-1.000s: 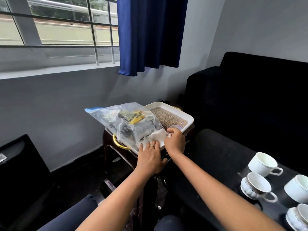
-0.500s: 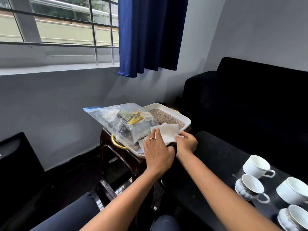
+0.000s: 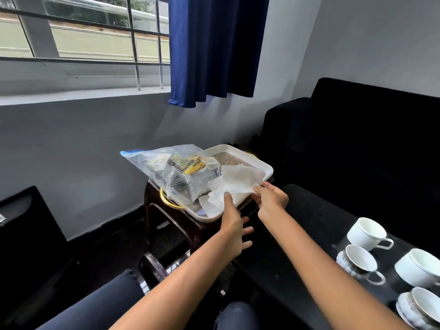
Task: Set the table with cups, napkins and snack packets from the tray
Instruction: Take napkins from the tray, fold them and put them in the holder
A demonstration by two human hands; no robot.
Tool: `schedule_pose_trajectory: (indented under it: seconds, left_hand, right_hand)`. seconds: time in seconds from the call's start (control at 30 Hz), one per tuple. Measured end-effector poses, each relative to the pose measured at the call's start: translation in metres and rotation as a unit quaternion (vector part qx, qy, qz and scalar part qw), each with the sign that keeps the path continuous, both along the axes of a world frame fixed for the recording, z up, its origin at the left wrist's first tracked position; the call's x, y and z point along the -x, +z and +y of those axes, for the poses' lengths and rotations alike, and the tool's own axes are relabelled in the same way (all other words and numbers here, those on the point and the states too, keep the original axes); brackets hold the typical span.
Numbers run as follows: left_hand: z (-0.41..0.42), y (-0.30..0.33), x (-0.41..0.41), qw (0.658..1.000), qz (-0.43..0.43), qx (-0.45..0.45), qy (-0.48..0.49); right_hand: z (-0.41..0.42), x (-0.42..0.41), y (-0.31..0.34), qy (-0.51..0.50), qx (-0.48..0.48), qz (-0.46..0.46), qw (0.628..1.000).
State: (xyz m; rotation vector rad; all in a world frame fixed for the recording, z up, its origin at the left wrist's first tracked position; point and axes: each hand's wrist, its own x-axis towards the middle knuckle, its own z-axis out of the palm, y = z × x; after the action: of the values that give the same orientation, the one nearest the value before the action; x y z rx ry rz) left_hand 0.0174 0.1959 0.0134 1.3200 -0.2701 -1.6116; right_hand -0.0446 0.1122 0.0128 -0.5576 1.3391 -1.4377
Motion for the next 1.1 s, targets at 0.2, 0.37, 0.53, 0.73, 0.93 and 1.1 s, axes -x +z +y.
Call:
schedule_pose_trajectory:
  seconds: [0.2, 0.37, 0.53, 0.73, 0.93, 1.1]
  left_hand:
    - [-0.009, 0.001, -0.009, 0.989, 0.074, 0.078, 0.103]
    - [-0.017, -0.002, -0.016, 0.986, 0.051, 0.096, 0.130]
    - [-0.017, -0.009, -0.012, 0.993, 0.005, 0.094, 0.077]
    - [-0.019, -0.018, -0.007, 0.994, -0.050, 0.073, 0.066]
    - [-0.016, -0.014, -0.007, 0.995, -0.061, 0.073, 0.013]
    - [-0.010, -0.011, -0.004, 0.994, -0.050, 0.083, -0.056]
  right_hand:
    - [0.007, 0.011, 0.006, 0.019, 0.005, -0.044, 0.999]
    - [0.024, 0.028, -0.002, 0.029, 0.011, -0.032, 0.999]
    - [0.041, 0.042, -0.014, 0.043, 0.019, 0.001, 0.999]
    - [0.056, 0.057, -0.021, 0.098, 0.040, 0.071, 0.992]
    - [0.059, 0.071, -0.008, 0.196, -0.037, 0.056, 0.978]
    - [0.062, 0.079, -0.005, 0.260, -0.022, -0.007, 0.965]
